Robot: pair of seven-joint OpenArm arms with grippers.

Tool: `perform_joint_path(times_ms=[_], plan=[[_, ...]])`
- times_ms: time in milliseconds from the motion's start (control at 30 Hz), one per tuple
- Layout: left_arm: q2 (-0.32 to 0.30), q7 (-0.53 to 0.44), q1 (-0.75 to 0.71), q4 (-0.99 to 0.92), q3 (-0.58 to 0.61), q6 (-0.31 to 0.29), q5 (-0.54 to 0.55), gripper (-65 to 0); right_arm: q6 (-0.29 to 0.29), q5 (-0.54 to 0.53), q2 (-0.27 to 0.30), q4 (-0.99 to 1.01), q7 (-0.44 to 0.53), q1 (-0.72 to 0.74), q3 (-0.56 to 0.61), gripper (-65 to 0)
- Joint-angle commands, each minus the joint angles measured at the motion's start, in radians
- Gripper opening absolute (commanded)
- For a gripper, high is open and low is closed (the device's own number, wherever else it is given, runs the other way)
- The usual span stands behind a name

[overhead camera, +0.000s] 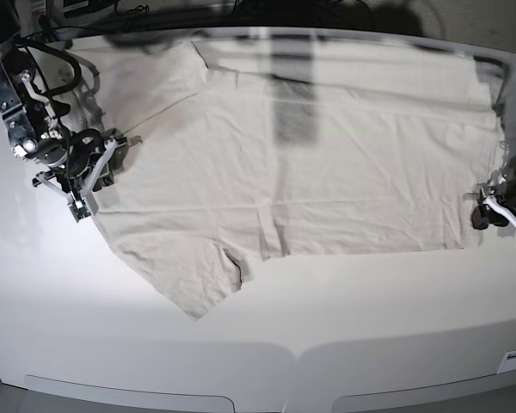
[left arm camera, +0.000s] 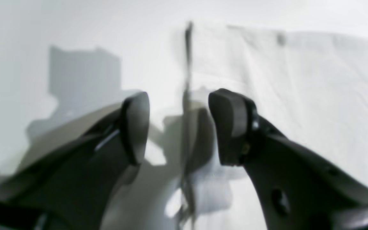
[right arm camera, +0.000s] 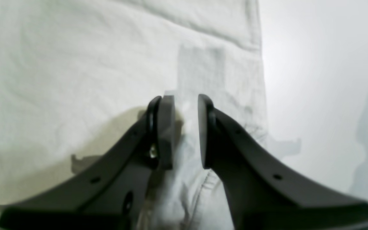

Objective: Fold the T-shirt properly
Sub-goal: 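Move right gripper to the shirt's hem corner, left gripper to side edge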

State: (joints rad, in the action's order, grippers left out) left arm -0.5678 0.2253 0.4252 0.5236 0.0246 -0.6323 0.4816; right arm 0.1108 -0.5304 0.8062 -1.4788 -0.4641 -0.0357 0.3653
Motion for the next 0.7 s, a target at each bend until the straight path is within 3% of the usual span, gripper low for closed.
perform_joint_path(times_ms=[0,267,400,533,667], plan=[[-0.015,-0.019,0.047,-0.015,-0.005,-0.015,-0.014,-33.5,-0.002,0.000,0.020,-0.011,0.018,0.016,-0.011,-51.8],[0.024,-0.035,0.116,-0.092,-0.005,-0.017,-0.074,-33.5,-0.002,0.005,0.025,-0.011,0.013,0.016,-0.011,-51.8],[0.025,0.033,0.115,-0.092,-0.005,-0.066,-0.064,-35.7,-0.002,0.006,0.025,-0.011,0.015,0.019,-0.011,-51.8],[0.037,0.084,0.115,-0.092,-0.005,-0.066,-0.002,-36.0,-0.002,0.006,0.024,-0.011,0.016,0.028,-0.011,-51.8],[0.068,0.085,0.115,-0.092,-0.005,-0.066,-0.011,-36.1,-0.002,0.006,0.025,-0.011,0.015,0.036,-0.011,-51.8]])
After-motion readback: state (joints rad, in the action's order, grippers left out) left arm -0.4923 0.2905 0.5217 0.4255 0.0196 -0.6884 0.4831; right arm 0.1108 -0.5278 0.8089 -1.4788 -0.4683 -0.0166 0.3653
